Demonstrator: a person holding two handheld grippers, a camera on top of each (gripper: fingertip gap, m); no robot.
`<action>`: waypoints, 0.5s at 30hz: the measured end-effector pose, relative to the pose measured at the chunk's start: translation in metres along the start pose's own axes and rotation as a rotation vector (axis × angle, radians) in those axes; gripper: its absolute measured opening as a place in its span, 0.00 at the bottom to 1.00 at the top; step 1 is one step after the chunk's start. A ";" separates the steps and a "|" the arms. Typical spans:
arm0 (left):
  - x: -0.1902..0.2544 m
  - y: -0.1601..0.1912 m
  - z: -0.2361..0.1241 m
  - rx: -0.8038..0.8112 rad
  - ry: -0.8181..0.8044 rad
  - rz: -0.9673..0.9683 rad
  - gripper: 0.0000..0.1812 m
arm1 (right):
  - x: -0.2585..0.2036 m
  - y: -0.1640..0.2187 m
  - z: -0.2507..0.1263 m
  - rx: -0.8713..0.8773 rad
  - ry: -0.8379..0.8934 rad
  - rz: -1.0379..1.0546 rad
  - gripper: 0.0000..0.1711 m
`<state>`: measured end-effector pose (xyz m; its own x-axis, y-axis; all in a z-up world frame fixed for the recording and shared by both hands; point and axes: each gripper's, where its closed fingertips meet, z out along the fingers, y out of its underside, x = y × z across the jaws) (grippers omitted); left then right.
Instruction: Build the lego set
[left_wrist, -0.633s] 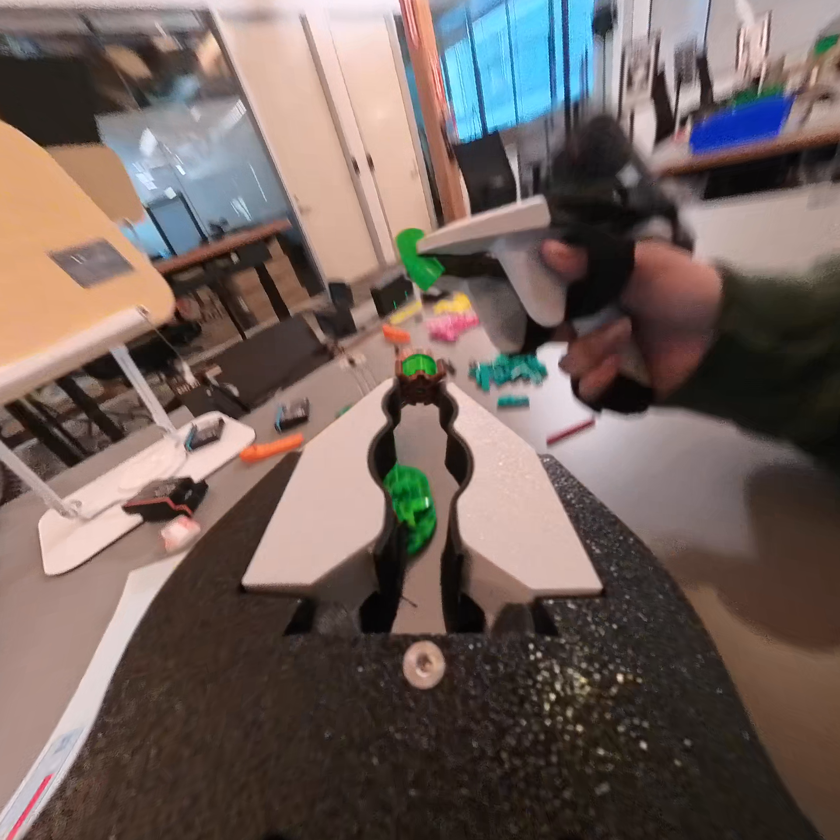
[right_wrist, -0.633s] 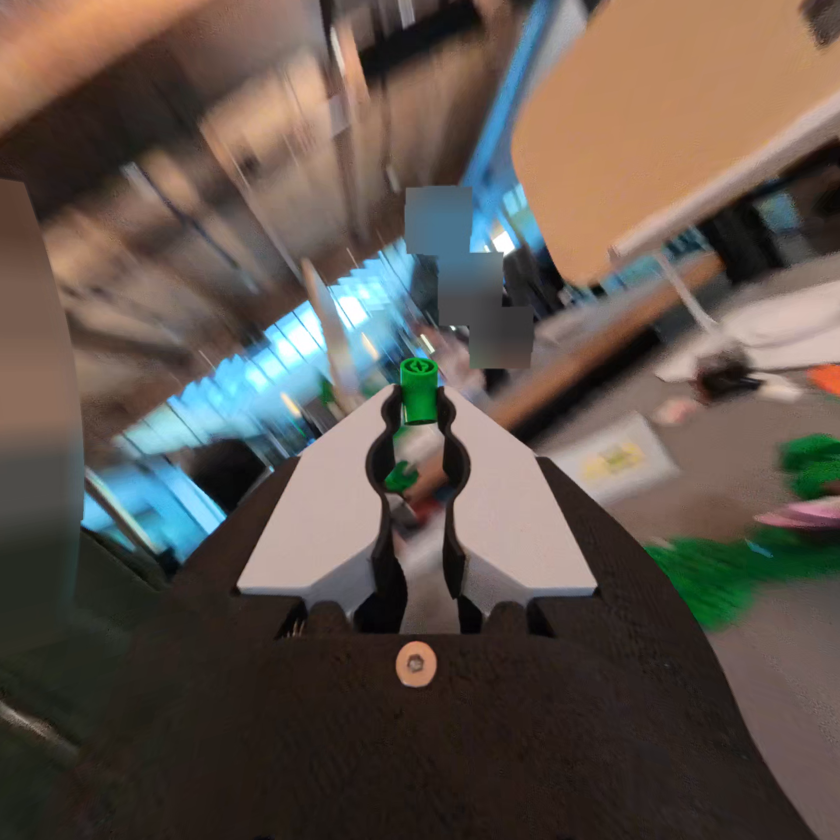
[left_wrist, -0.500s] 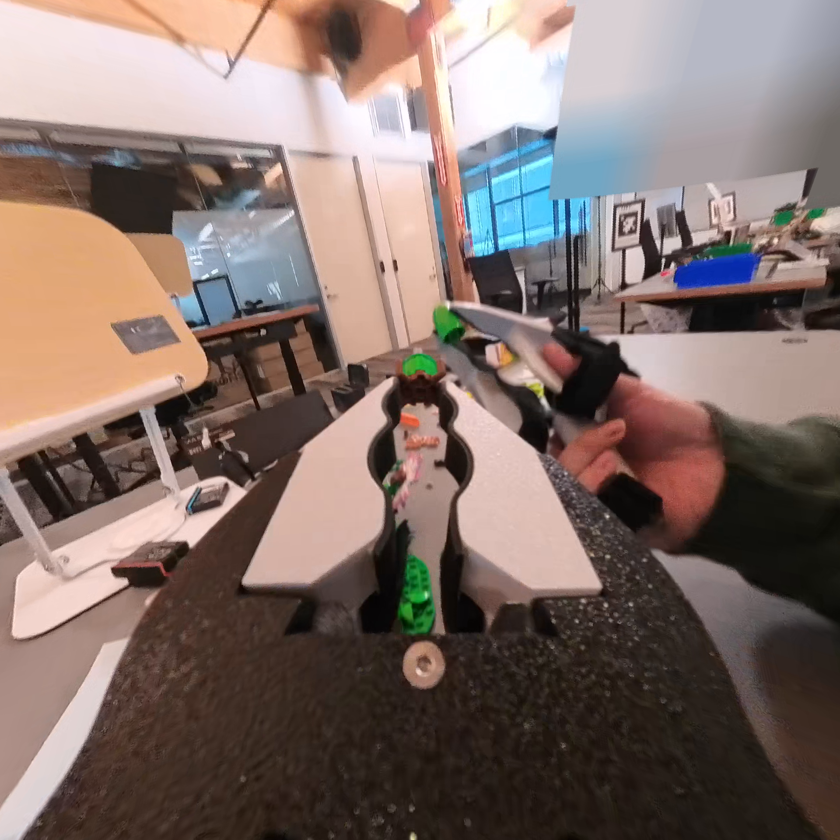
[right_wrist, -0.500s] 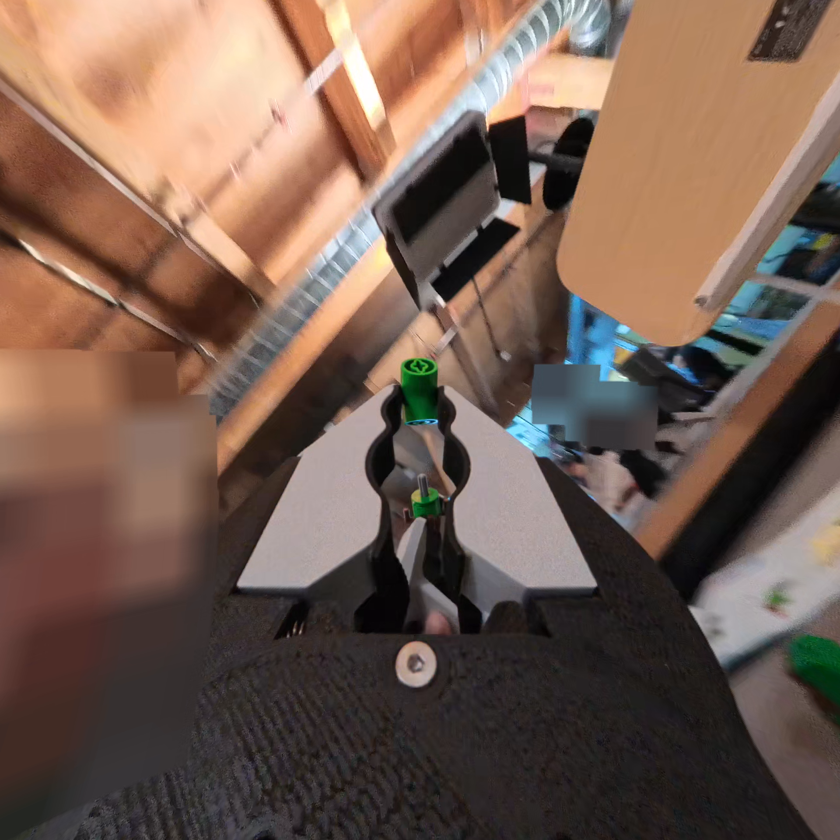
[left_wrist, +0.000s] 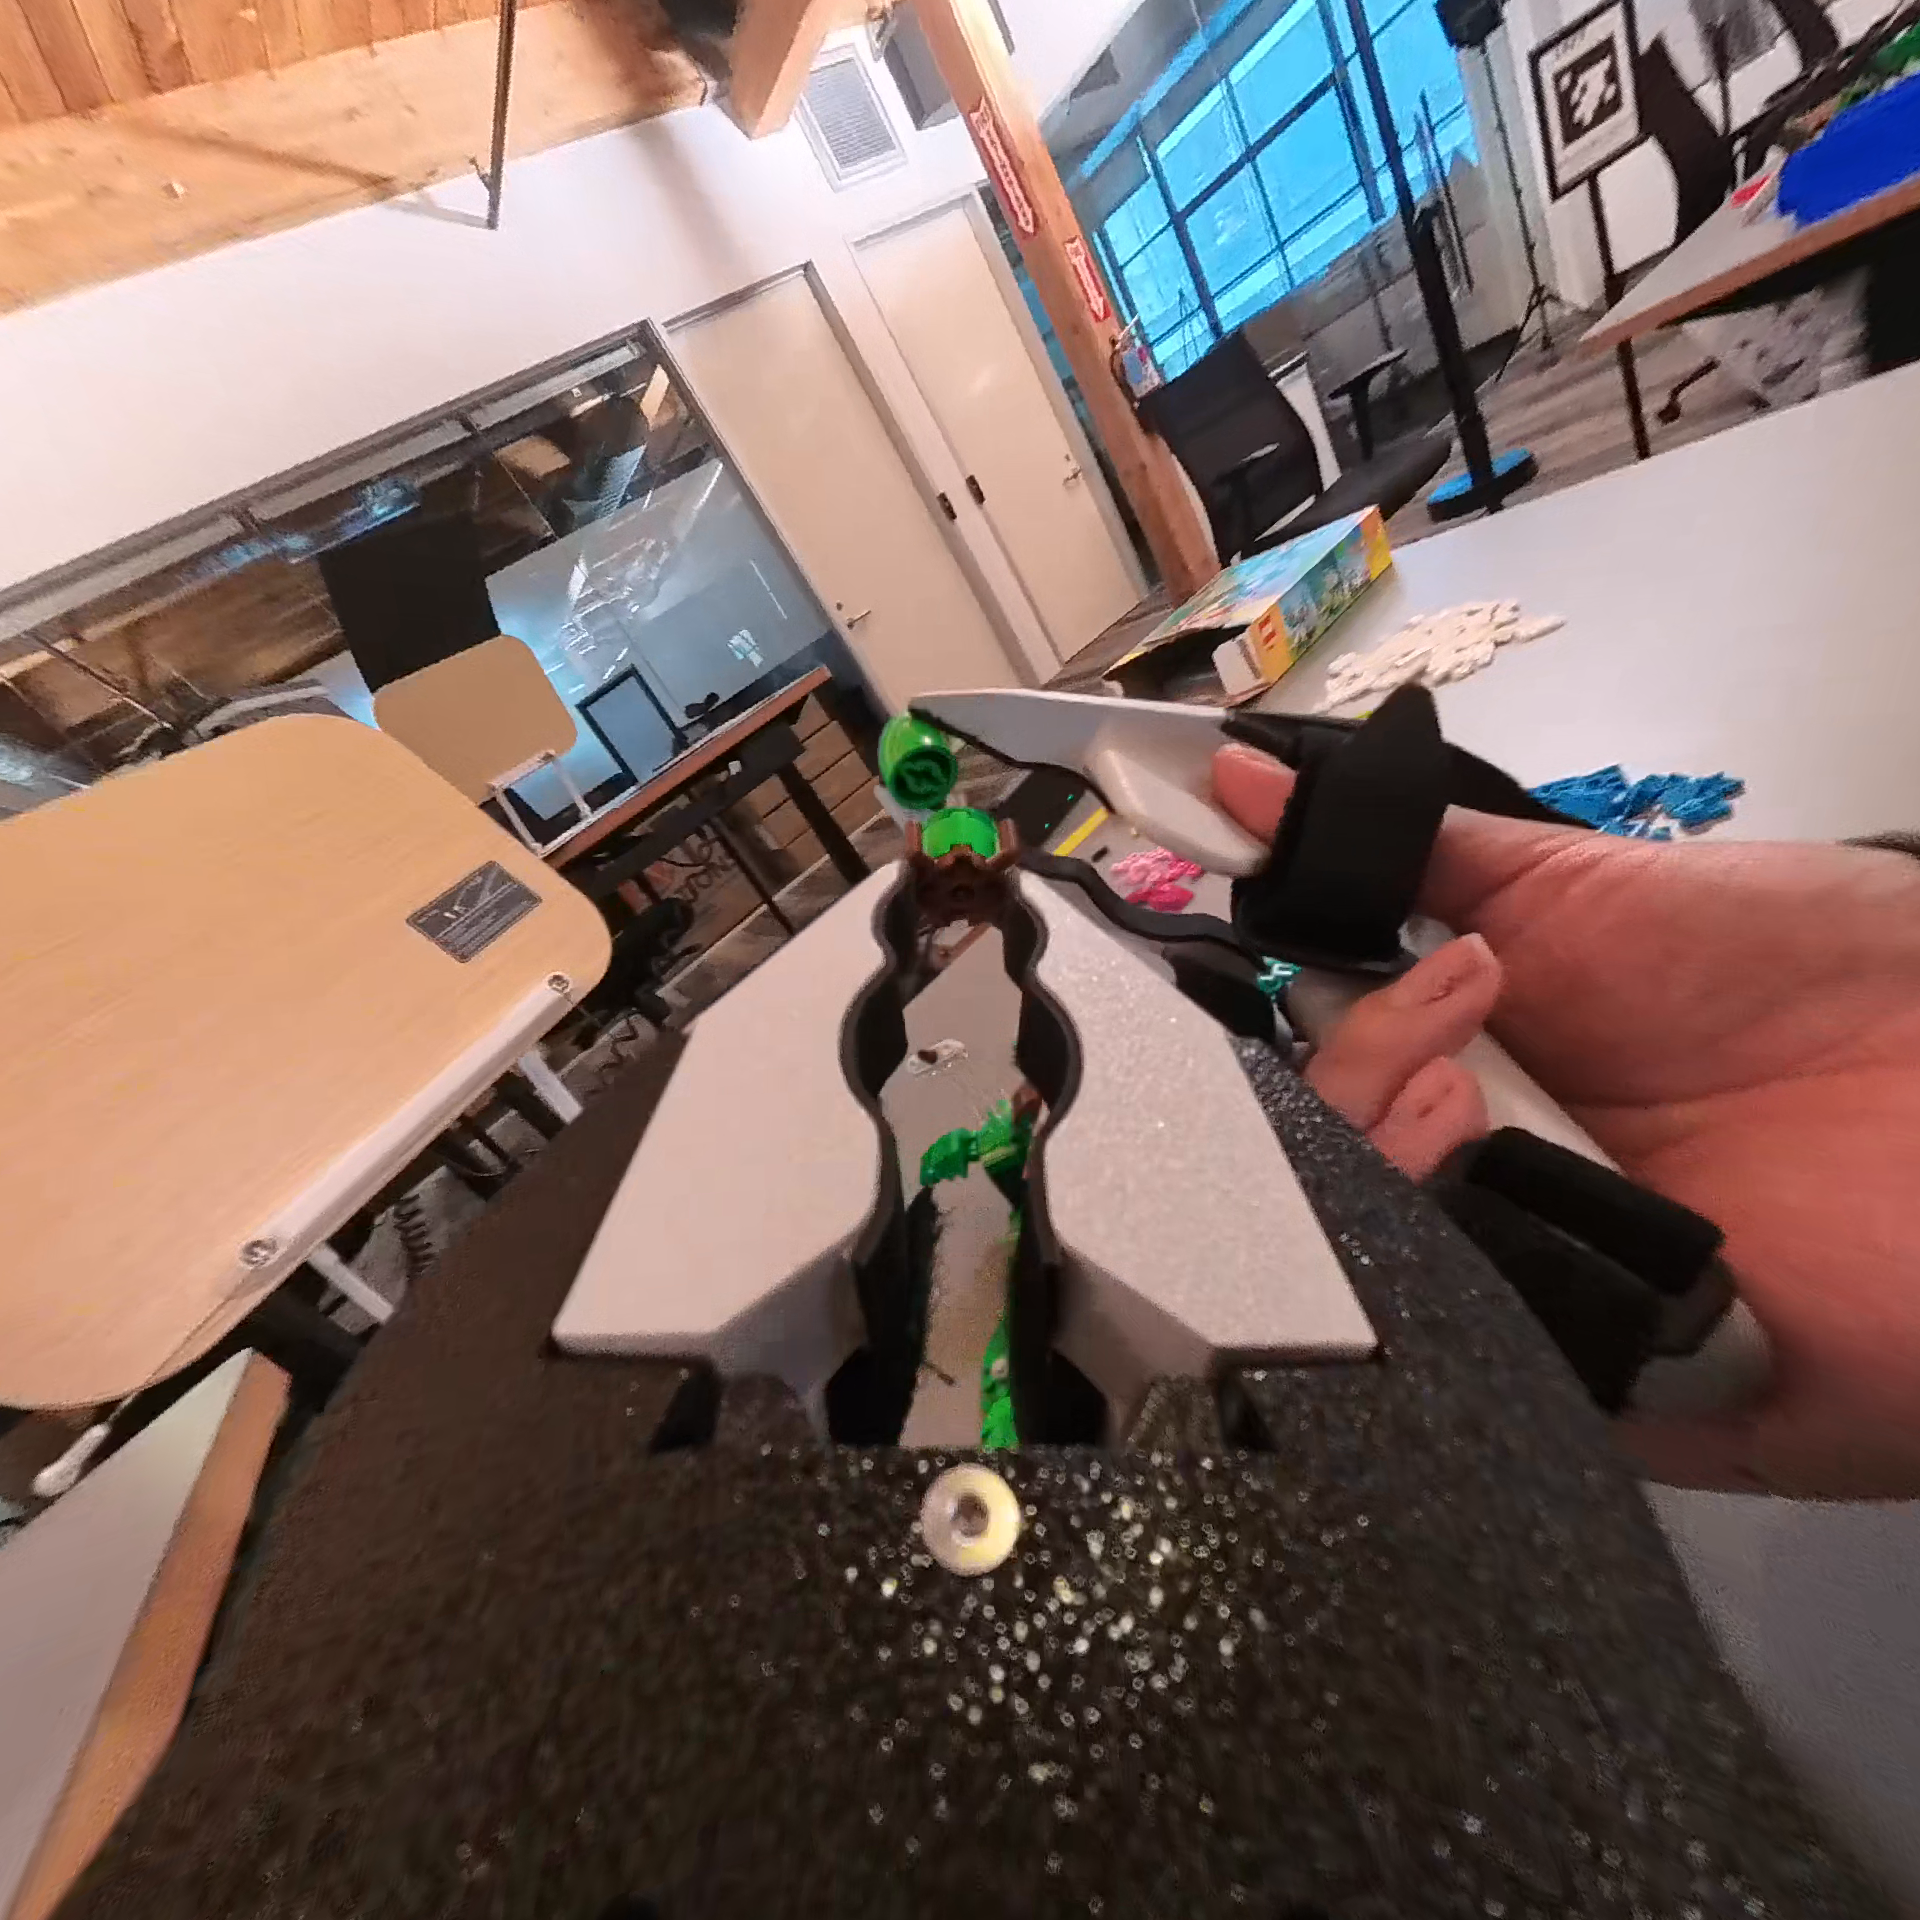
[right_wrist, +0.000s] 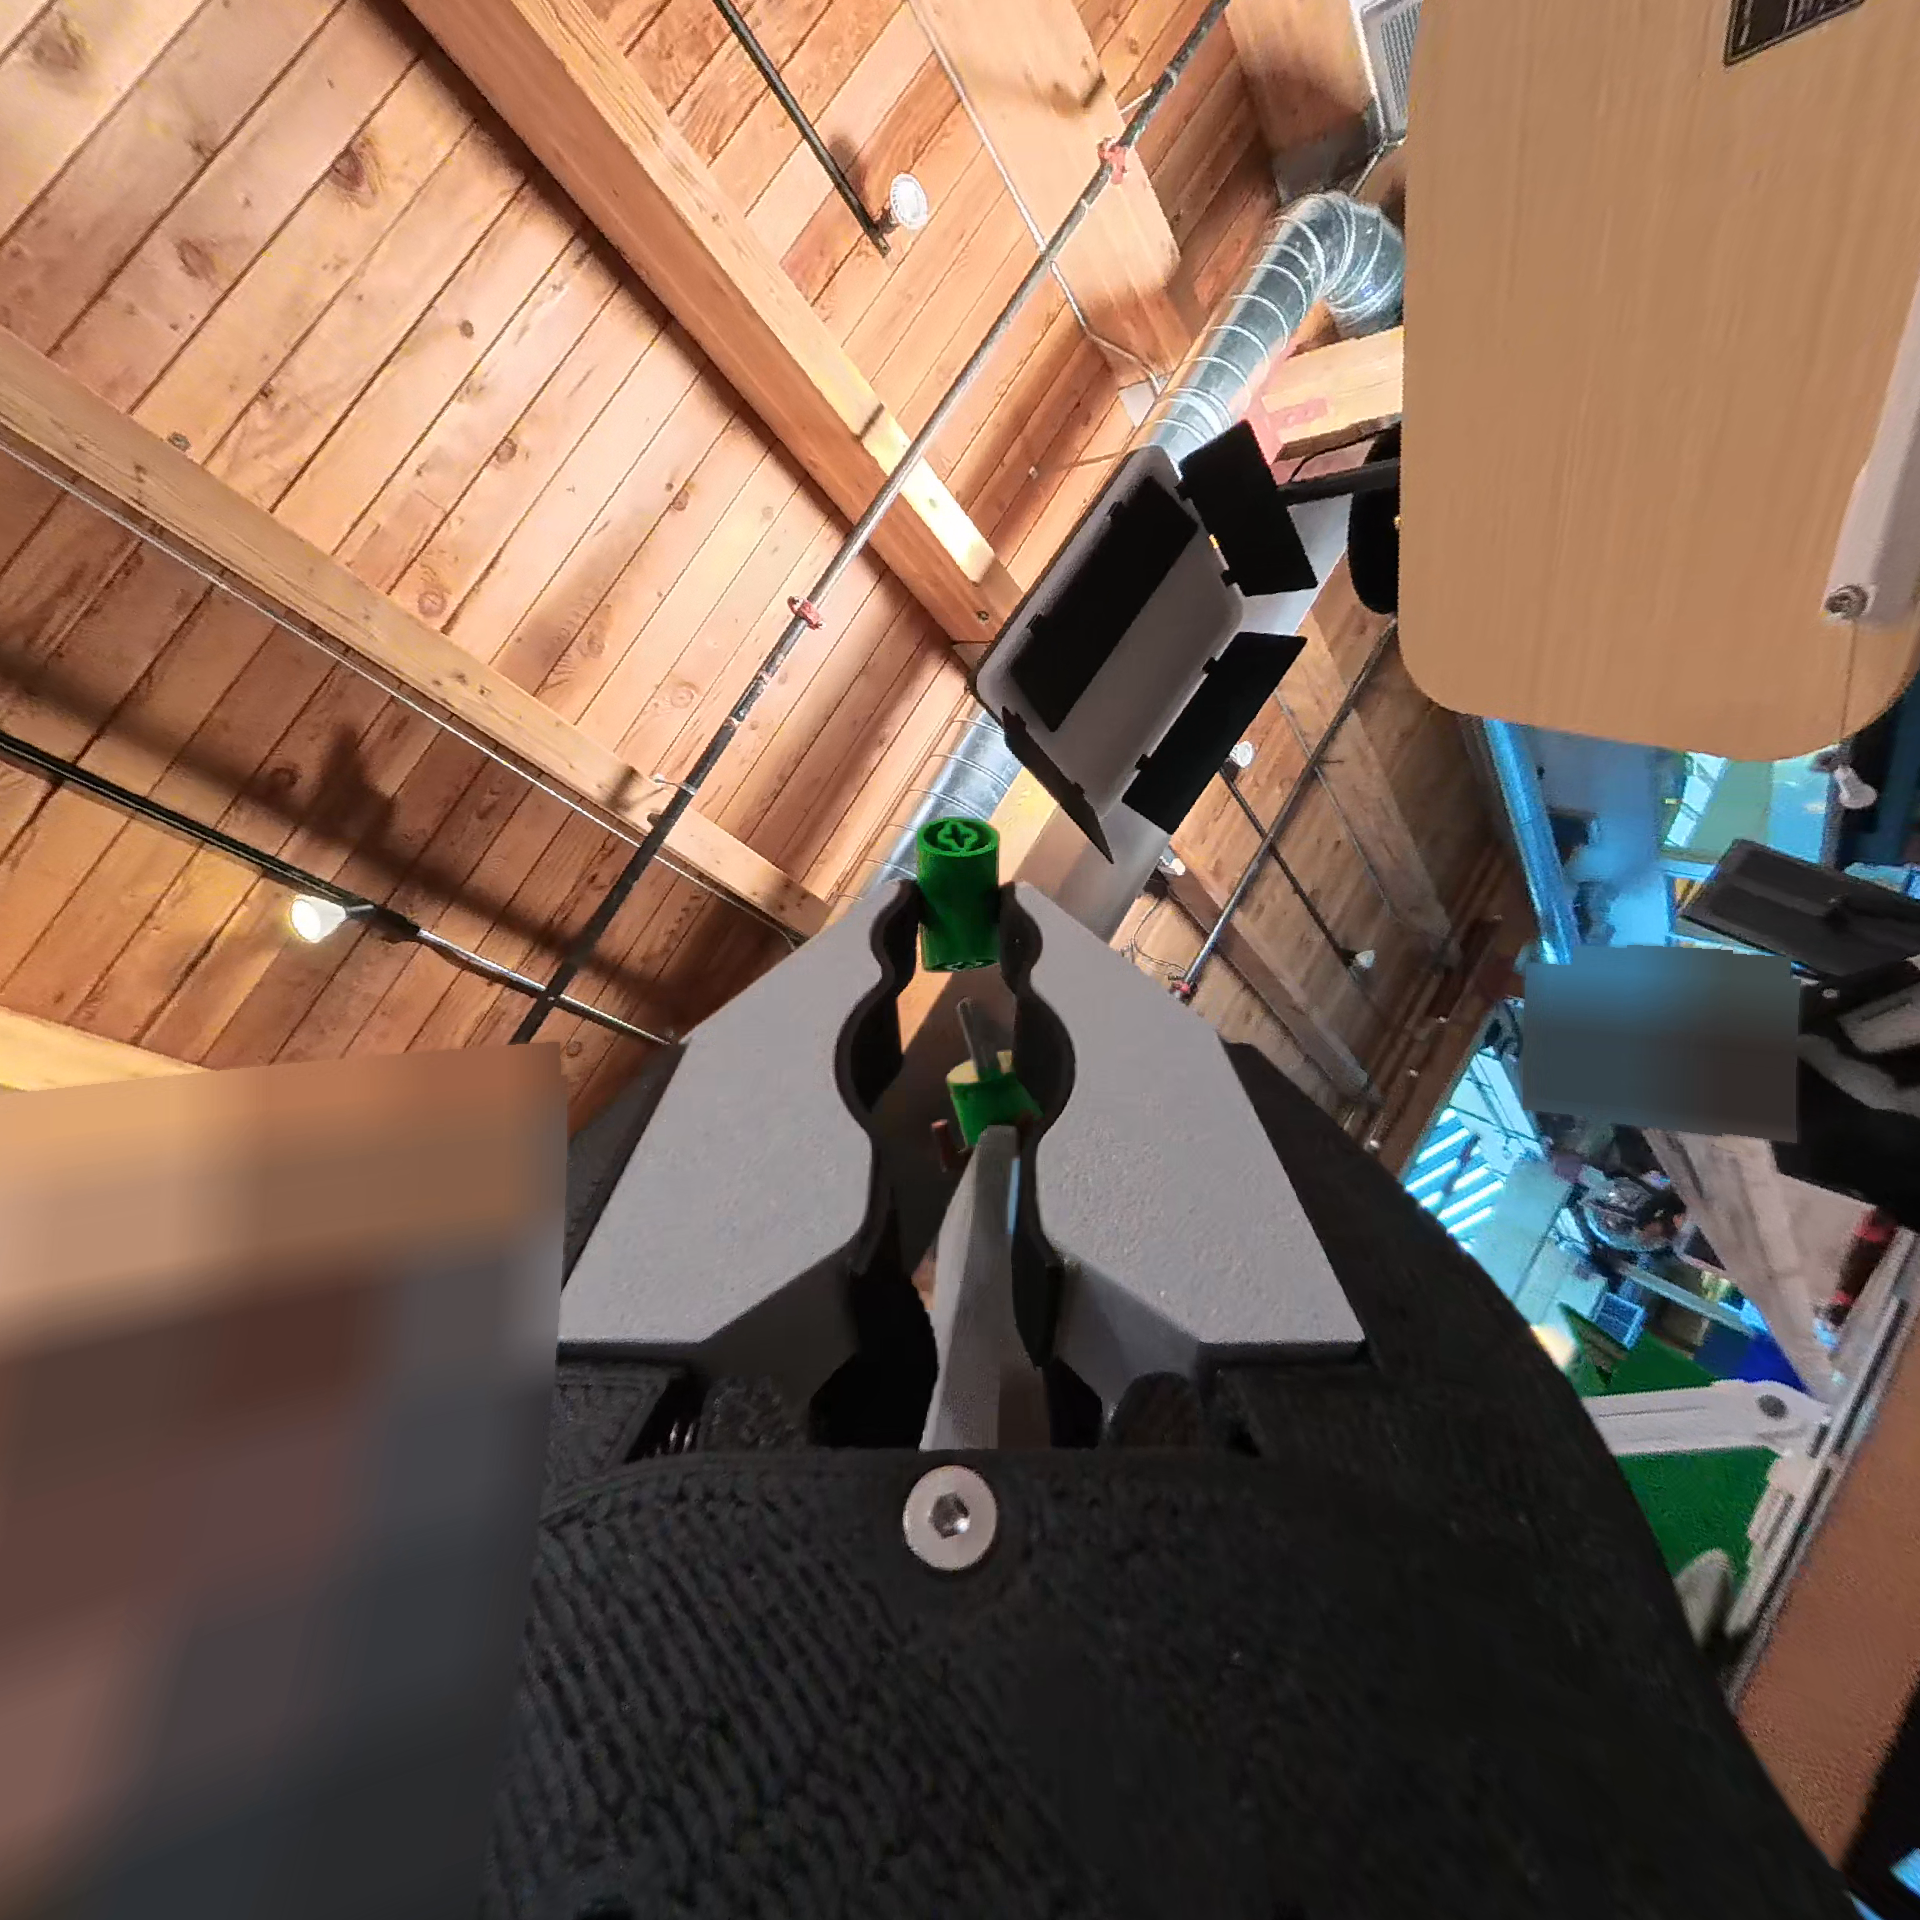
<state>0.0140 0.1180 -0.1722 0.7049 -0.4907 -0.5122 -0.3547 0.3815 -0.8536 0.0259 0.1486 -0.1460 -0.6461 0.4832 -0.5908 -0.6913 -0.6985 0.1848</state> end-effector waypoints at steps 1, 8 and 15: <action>0.000 0.001 0.000 -0.002 -0.009 0.011 0.08 | 0.000 0.001 0.000 -0.002 -0.001 0.003 0.09; -0.010 -0.005 -0.005 0.045 -0.083 0.052 0.08 | 0.000 0.010 0.002 -0.001 -0.017 0.048 0.08; -0.014 -0.003 -0.007 0.049 -0.109 0.067 0.07 | 0.001 0.014 0.004 -0.007 -0.027 0.048 0.08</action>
<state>0.0008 0.1179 -0.1629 0.7442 -0.3759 -0.5522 -0.3748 0.4493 -0.8109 0.0148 0.1416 -0.1406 -0.6871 0.4632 -0.5598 -0.6572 -0.7248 0.2069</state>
